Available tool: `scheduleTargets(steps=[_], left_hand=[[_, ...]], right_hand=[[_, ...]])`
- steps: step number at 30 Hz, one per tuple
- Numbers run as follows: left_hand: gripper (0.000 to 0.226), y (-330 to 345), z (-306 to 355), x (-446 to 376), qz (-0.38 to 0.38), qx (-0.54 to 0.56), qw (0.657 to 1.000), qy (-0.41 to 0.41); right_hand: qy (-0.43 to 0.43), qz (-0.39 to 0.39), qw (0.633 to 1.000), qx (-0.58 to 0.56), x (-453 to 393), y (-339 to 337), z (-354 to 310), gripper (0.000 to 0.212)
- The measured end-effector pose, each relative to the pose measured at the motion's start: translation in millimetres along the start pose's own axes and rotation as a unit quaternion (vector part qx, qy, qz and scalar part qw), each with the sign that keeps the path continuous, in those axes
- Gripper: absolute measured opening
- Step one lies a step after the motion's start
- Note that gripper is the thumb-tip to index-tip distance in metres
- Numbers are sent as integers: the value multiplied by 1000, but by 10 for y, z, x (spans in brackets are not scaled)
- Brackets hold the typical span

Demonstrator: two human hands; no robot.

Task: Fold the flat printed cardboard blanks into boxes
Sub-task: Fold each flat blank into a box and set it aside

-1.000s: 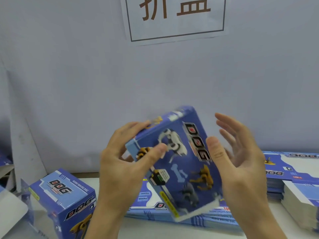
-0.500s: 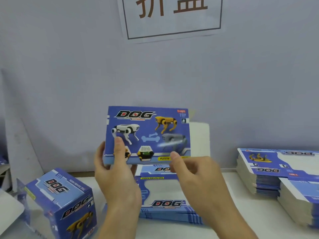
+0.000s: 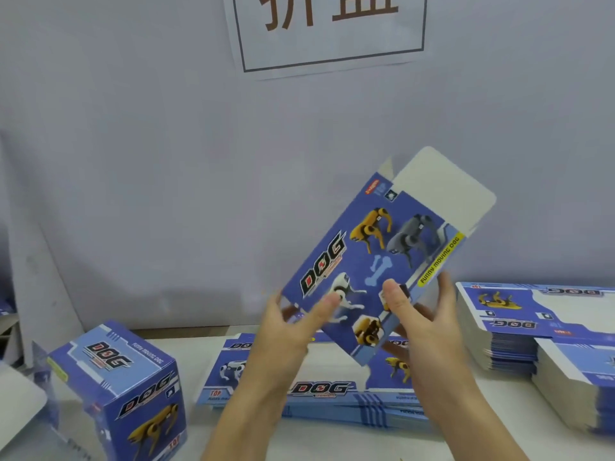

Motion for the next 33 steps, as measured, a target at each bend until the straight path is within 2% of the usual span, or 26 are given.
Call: scheduleTargets(steps=[3,5,8,10,13,16,22,28,31,33], left_hand=[[89,-236,215,-10,60,41,993,90],[81,-307,343,17,47,60,989,128],[63,-305,476,71,-6,105,982,157],[53,-289,539,107,-17,107,979,175],[44,-197,500,110,-14,78,982,171],[37,17,381,126,-9,61,984,170],[44,166,277,137,20,59,981,184],[51,67,160,101,74,3,984,165],[51,-10,71,90,94,18,986,135],[48,-24,30,69,86,24,990,110]], right_hand=[[-17,-49,996,71,-31,-33,1,71],[-23,-134,982,129,-7,32,13,76],[-2,-266,943,200,105,188,75,74],[9,-302,927,223,154,233,141,78],[-18,-270,940,207,90,233,157,81],[-63,-201,970,123,42,220,75,60],[-125,-155,974,105,-11,144,34,60],[-79,-164,980,82,-24,146,138,38],[-51,-165,981,88,-19,153,164,46],[-38,-137,984,103,-52,124,168,44]])
Point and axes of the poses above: each hand's wrist, its own x-axis away from the middle knuckle, its own y-axis out of the palm, z = x × y, the point moved 8 cm from there along -x, towards the middle knuckle, and after that the axes turned 6 degrees about x, right-handed, at the moved point
